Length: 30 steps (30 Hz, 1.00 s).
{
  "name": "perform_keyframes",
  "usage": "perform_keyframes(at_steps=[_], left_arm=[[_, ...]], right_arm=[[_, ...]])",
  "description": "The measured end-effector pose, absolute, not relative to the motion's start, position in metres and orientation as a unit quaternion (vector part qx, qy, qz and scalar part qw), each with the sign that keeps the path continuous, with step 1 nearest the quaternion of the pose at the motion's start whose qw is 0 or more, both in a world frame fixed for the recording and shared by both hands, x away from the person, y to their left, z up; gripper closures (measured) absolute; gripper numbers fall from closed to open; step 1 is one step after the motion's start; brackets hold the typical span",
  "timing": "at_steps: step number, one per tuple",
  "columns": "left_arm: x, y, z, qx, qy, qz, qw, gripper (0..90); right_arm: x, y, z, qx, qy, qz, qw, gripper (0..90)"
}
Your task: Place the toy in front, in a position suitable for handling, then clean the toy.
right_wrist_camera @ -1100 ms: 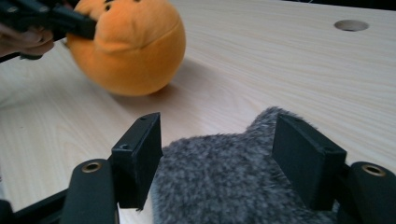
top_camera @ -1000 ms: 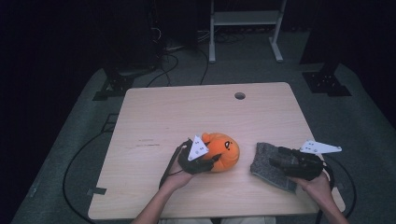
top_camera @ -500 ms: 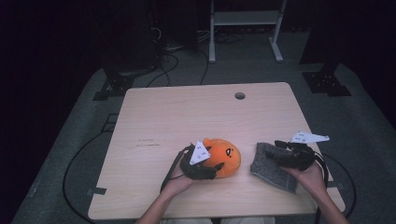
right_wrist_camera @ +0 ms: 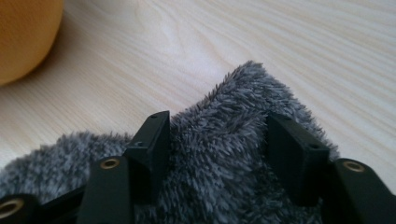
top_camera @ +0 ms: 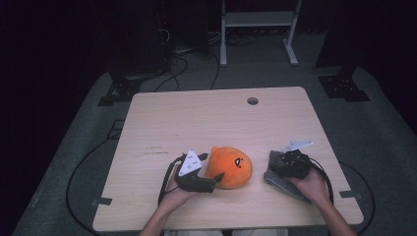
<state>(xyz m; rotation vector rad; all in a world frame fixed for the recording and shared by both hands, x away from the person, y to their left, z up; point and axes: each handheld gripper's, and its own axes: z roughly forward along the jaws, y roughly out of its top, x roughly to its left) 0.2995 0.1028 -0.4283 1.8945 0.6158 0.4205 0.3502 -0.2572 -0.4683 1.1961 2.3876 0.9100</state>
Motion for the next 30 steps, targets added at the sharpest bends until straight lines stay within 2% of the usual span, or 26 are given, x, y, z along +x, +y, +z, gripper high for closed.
perform_keyframes(at_steps=[8,15,20,22,26,30], left_arm=[[0.296,0.102,-0.425,0.791,0.242,0.179,0.533,12.7],[0.294,0.104,-0.425,0.795,0.236,0.182,0.529,12.0],[0.297,0.106,-0.428,0.799,0.233,0.176,0.526,12.4],[0.299,0.105,-0.432,0.806,0.23,0.179,0.515,16.2],[0.301,0.1,-0.44,0.822,0.215,0.172,0.498,30.2],[0.302,0.092,-0.442,0.823,0.223,0.177,0.491,36.7]], right_arm=[[0.346,-0.261,-0.47,0.417,0.833,0.33,0.155,66.7],[0.344,-0.262,-0.47,0.422,0.83,0.329,0.155,77.6],[0.34,-0.264,-0.465,0.418,0.832,0.336,0.142,80.1],[0.337,-0.265,-0.461,0.409,0.832,0.35,0.134,80.5],[0.325,-0.263,-0.444,0.382,0.825,0.398,0.124,80.5],[0.31,-0.255,-0.423,0.341,0.816,0.449,0.127,80.4]])
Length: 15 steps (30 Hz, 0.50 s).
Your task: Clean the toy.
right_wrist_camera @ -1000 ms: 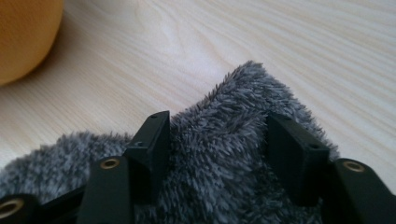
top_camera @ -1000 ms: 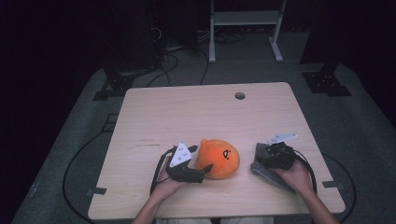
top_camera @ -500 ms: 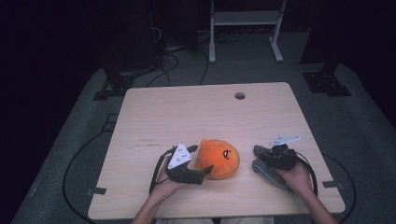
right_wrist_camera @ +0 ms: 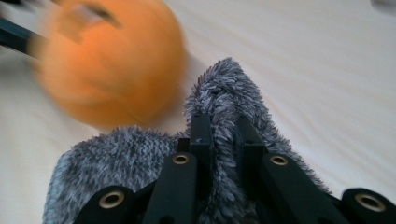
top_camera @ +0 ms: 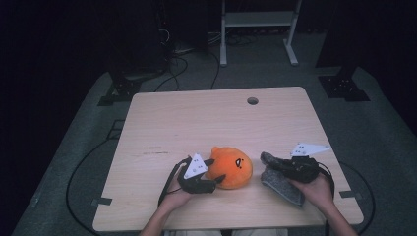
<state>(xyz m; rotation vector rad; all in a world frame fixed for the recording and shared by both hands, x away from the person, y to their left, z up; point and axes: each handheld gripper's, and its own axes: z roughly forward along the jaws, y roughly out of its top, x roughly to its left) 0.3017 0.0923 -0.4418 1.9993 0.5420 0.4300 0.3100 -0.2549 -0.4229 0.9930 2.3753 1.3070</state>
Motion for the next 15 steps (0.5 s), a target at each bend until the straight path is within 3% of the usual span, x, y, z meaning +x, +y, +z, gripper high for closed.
perform_keyframes(at_steps=[2,10,15], left_arm=[[0.302,0.089,-0.442,0.822,0.232,0.177,0.49,41.7],[0.303,0.082,-0.445,0.818,0.254,0.184,0.482,45.5],[0.306,0.093,-0.444,0.822,0.232,0.128,0.504,36.7]], right_arm=[[0.299,-0.238,-0.411,0.303,0.814,0.48,0.122,80.4],[0.289,-0.188,-0.412,0.239,0.839,0.473,0.124,80.3],[0.294,-0.182,-0.422,0.246,0.84,0.465,0.131,80.3]])
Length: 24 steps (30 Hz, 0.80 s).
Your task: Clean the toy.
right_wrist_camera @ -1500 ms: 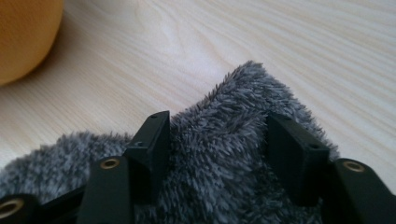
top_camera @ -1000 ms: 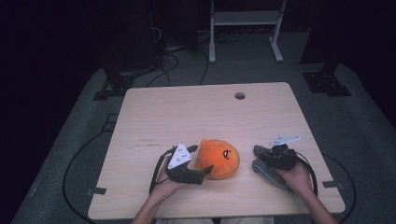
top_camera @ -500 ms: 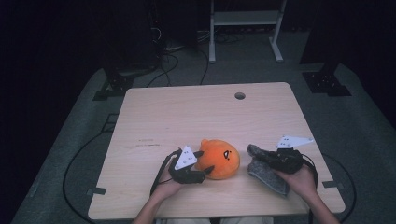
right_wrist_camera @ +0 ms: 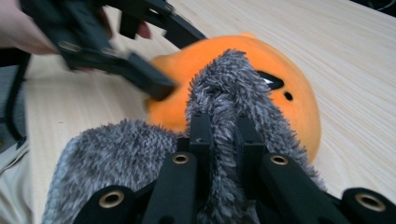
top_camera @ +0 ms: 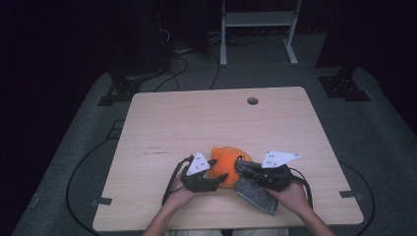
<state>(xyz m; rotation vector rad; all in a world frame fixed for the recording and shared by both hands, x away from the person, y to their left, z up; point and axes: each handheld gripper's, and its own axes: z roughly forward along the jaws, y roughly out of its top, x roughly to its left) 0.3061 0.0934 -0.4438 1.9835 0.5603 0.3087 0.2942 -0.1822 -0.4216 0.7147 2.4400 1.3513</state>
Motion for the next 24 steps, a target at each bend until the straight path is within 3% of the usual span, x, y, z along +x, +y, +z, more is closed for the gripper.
perform_keyframes(at_steps=[6,13,15,20,22,24], left_arm=[[0.304,0.088,-0.445,0.828,0.227,0.162,0.487,45.5],[0.303,0.085,-0.446,0.827,0.228,0.167,0.485,46.3],[0.303,0.084,-0.447,0.83,0.223,0.166,0.483,46.5],[0.3,0.079,-0.447,0.836,0.215,0.174,0.474,47.4],[0.299,0.083,-0.444,0.835,0.206,0.163,0.484,45.7],[0.3,0.091,-0.437,0.812,0.216,0.145,0.522,35.8]], right_arm=[[0.296,-0.187,-0.428,0.254,0.837,0.464,0.143,80.4],[0.298,-0.213,-0.433,0.3,0.833,0.433,0.169,80.5],[0.297,-0.219,-0.429,0.309,0.82,0.455,0.155,80.4],[0.295,-0.193,-0.413,0.27,0.814,0.494,0.145,80.3],[0.297,-0.182,-0.415,0.26,0.827,0.474,0.154,80.4],[0.297,-0.18,-0.422,0.259,0.83,0.47,0.15,80.4]])
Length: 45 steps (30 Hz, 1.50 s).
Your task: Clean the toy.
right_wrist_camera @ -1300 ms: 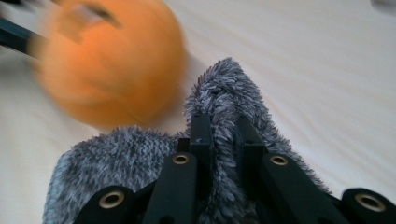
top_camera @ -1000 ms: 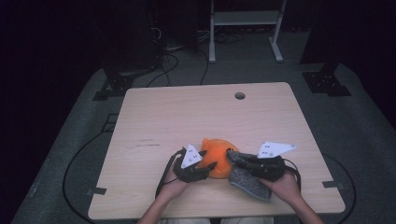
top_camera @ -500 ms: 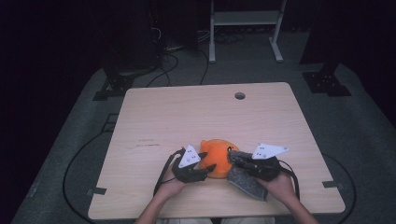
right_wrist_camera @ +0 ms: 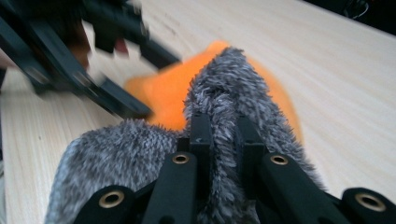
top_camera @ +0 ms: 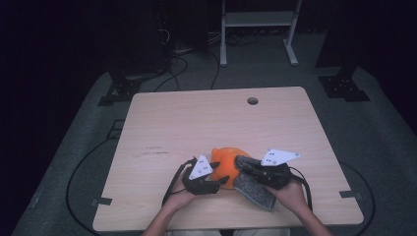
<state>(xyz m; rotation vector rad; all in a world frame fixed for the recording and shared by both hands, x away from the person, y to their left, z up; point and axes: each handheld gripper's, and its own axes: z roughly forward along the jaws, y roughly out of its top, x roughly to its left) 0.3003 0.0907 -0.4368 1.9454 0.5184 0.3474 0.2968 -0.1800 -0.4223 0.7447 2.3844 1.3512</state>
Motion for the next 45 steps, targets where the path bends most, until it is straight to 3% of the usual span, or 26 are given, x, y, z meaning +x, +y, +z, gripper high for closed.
perform_keyframes(at_steps=[2,7,14,22,31,35,38,40,42,45], left_arm=[[0.303,0.095,-0.432,0.789,0.239,0.151,0.546,32.7],[0.306,0.083,-0.444,0.812,0.251,0.16,0.503,36.5],[0.3,0.082,-0.445,0.824,0.235,0.175,0.485,41.8],[0.298,0.089,-0.446,0.833,0.223,0.15,0.484,42.9],[0.293,0.085,-0.447,0.836,0.206,0.166,0.481,43.1],[0.289,0.079,-0.446,0.842,0.19,0.174,0.475,43.5],[0.288,0.081,-0.445,0.842,0.187,0.168,0.477,43.3],[0.288,0.086,-0.44,0.837,0.179,0.16,0.491,38.5],[0.29,0.09,-0.435,0.822,0.195,0.143,0.516,27.4],[0.294,0.087,-0.437,0.819,0.229,0.164,0.499,15.5]], right_arm=[[0.292,-0.183,-0.426,0.26,0.83,0.474,0.139,80.4],[0.29,-0.191,-0.429,0.263,0.829,0.477,0.127,80.4],[0.292,-0.216,-0.428,0.304,0.817,0.473,0.127,80.4],[0.303,-0.194,-0.422,0.281,0.821,0.482,0.118,80.4],[0.303,-0.229,-0.431,0.327,0.821,0.459,0.094,80.4],[0.305,-0.211,-0.411,0.297,0.809,0.503,0.064,80.3],[0.307,-0.195,-0.411,0.282,0.823,0.487,0.072,80.3],[0.307,-0.191,-0.416,0.277,0.828,0.482,0.073,80.4],[0.304,-0.194,-0.418,0.276,0.828,0.481,0.079,80.4],[0.3,-0.199,-0.423,0.273,0.828,0.485,0.073,80.5]])
